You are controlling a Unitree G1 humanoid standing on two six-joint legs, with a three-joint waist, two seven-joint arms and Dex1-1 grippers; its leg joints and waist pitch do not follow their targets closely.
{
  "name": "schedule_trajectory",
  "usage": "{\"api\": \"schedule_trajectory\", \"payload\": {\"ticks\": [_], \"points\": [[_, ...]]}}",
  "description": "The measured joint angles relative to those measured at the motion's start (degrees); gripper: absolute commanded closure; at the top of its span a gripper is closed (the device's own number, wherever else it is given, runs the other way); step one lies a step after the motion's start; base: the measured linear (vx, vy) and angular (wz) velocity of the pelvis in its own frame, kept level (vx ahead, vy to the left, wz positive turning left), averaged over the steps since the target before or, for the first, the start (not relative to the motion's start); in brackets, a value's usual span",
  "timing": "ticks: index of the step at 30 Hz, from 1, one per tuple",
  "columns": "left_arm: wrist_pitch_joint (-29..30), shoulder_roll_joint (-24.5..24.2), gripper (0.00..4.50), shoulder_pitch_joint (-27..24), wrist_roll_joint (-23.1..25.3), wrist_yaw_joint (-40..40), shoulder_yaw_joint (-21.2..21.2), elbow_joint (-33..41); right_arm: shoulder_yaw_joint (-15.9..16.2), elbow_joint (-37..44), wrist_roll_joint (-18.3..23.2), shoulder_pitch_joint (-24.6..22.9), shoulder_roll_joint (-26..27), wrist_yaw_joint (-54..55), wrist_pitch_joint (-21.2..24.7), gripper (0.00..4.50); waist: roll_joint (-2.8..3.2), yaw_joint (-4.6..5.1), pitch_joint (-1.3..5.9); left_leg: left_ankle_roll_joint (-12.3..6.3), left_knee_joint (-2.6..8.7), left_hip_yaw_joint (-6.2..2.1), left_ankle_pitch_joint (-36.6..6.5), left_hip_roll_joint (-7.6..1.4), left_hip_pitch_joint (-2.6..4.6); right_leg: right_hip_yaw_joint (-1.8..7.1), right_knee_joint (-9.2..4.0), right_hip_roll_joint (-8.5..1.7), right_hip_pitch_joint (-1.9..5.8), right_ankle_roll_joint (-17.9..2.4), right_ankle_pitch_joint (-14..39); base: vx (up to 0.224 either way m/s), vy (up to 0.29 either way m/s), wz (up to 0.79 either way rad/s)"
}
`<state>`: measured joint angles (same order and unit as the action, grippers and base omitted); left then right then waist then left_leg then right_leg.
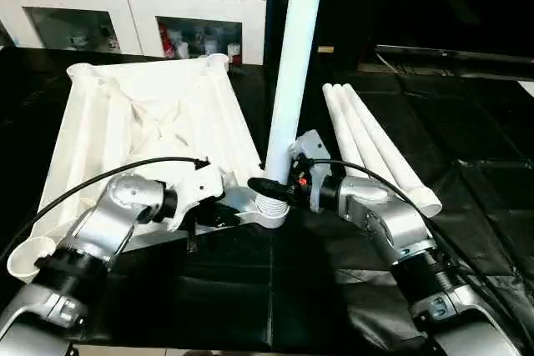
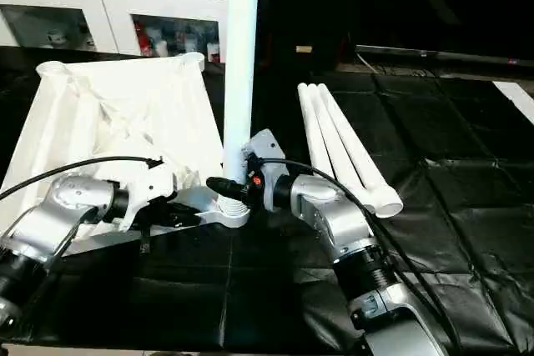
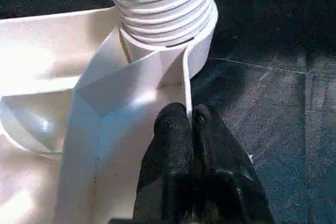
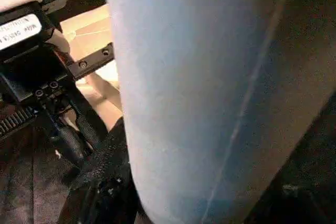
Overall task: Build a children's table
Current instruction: Insert table leg to table base
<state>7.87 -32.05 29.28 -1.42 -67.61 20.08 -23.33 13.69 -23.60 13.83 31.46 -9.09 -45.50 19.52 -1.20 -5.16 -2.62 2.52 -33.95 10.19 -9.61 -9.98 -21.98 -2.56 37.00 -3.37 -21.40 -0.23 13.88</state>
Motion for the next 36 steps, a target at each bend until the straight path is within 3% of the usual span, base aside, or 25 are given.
{"api": "schedule_trajectory", "payload": {"ticks": [6, 14, 21, 25, 31, 36], "points": [[-1.77, 0.61, 4.50, 1.69, 0.93, -0.80, 0.13, -2.94, -0.64, -0.66, 0.03, -0.05, 0.22, -0.12, -0.41, 2.55, 0.01, -0.16, 0.00, 0.01, 0.03, 0.00, 0.00, 0.00, 0.02, -0.01, 0.01, 0.00, 0.02, -0.05, -0.04, 0.000, 0.000, 0.00], [-0.52, 1.32, 4.50, 1.70, 0.78, -0.02, -0.28, -3.03, -4.93, -2.78, 2.90, -2.31, 2.30, 0.29, -2.86, 2.55, 0.33, -0.34, -0.06, 0.01, 0.02, -0.01, 0.00, 0.01, 0.03, 0.00, 0.00, -0.01, 0.04, -0.12, -0.08, 0.000, 0.000, 0.00], [1.80, 2.80, 4.50, 1.70, -0.14, 0.61, -1.45, -3.90, -8.84, -3.56, 5.09, -6.43, 4.74, 1.63, -7.85, 2.55, 1.86, -0.60, -0.19, 0.01, 0.03, -0.02, 0.00, 0.01, 0.06, -0.01, 0.00, -0.02, 0.05, -0.19, -0.12, 0.000, 0.000, 0.00], [2.95, 3.28, 4.50, 1.69, -0.48, 0.92, -1.49, -3.98, -10.36, -3.10, 6.63, -10.17, 6.79, 2.68, -12.87, 2.55, 2.88, -0.85, -0.09, 0.00, 0.04, -0.02, -0.01, 0.01, 0.04, 0.00, -0.06, -0.01, 0.04, -0.18, -0.12, 0.000, 0.000, 0.00], [2.89, 3.96, 4.50, 1.97, -0.59, 1.18, -1.49, -4.71, -8.73, -1.49, 3.75, -12.80, 6.70, 4.31, -19.23, 2.55, 3.55, -1.27, -0.20, 0.00, 0.08, -0.02, -0.01, 0.02, 0.02, 0.00, -0.10, -0.02, 0.03, -0.16, -0.11, 0.000, 0.000, 0.00], [2.47, 4.09, 4.50, 2.21, -0.55, 1.23, -1.48, -5.27, -5.83, -0.75, 0.00, -12.65, 4.93, 4.89, -22.07, 2.55, 3.53, -1.29, -0.24, 0.00, 0.11, -0.02, -0.01, 0.02, 0.02, 0.00, -0.12, -0.02, 0.02, -0.15, -0.10, 0.000, 0.000, 0.00]]}}
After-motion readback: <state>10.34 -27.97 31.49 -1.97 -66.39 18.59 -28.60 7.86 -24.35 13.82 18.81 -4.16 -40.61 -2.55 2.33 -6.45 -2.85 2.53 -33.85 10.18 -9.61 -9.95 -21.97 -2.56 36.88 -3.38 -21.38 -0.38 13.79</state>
